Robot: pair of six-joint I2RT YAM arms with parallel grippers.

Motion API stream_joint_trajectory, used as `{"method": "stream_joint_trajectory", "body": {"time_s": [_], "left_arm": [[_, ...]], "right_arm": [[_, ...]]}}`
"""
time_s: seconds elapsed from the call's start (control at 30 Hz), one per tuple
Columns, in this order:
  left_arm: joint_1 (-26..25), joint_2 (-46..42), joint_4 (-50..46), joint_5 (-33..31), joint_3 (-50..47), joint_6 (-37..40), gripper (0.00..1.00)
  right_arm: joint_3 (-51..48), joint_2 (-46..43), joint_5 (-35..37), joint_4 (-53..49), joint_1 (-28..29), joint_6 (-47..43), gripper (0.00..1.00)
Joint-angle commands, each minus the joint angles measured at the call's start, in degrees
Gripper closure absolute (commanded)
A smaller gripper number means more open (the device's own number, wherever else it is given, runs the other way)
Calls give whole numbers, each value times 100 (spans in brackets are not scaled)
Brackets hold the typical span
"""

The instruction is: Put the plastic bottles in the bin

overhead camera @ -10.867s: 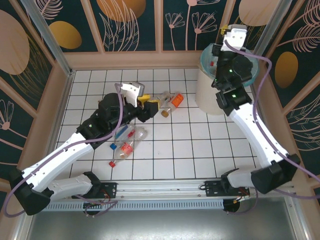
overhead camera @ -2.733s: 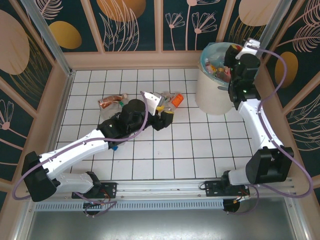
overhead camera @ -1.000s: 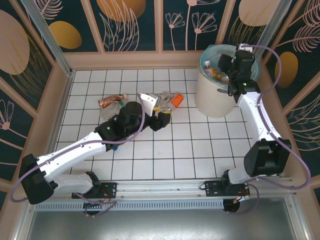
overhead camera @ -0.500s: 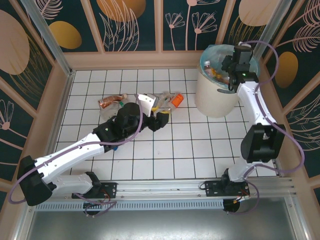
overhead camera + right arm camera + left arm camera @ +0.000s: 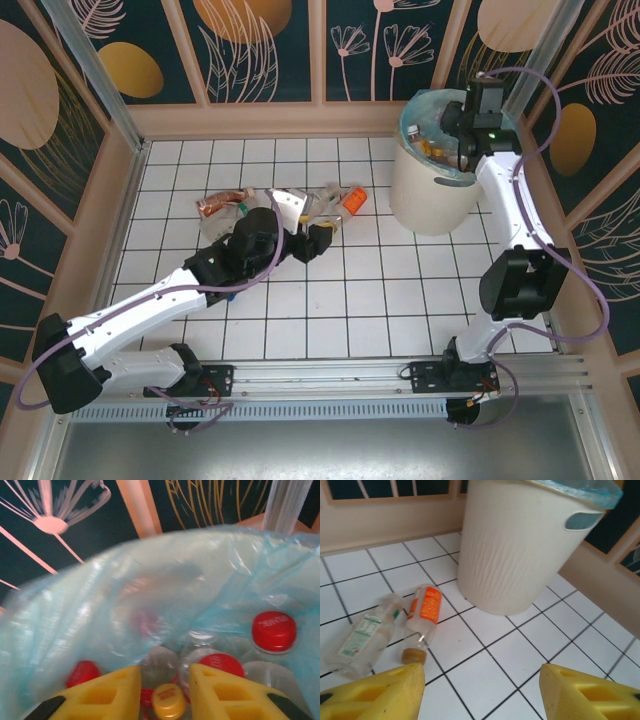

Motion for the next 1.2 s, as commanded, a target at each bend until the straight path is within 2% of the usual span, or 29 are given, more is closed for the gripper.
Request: {"method": "stream_joint_trajectory", "body": {"time_s": [0.0, 0.1, 0.17, 0.23, 0.43, 0.53, 0.6, 0.67, 0.8, 1.03, 1.17], "left_arm": [[-22, -162, -482, -768, 314, -209, 38], [20, -262, -858, -1349, 309, -523, 38], [258, -313, -1056, -1285, 238, -753, 38], [716, -422, -1071, -908, 46, -1021, 38], [2698, -1130, -690, 524, -1013, -1578, 38], [3718, -1413, -522, 1296, -1522, -1901, 38], [4179, -1526, -447, 1679, -1819, -2077, 38], [4371, -1623, -410, 1735, -2053, -2142, 36], [4499, -1793, -434, 1225, -2458, -2111, 35], [4962, -1903, -501, 353, -2585, -1460, 29], [5225, -1877, -311, 537, -2640, -1626, 28]], "right_arm": [[380, -621, 526, 5, 482, -69, 57], [300, -1026, 1172, 300, 1157, -391, 52], [30, -1330, 1437, 675, 1789, -714, 51], [-375, -1565, 1472, 1121, 2408, -1030, 51], [-2123, -1961, 1, 2694, 3923, -2857, 51], [-2725, -1858, -273, 3108, 4692, -3960, 51], [-2997, -1688, -506, 3210, 5126, -4610, 49], [-3208, -1457, -714, 3289, 5486, -5055, 48], [-3326, -758, -1047, 3421, 6029, -5543, 47], [-2474, 851, -1012, 2655, 6580, -6202, 41], [-2133, 1520, -807, 2556, 6767, -6512, 40]]}}
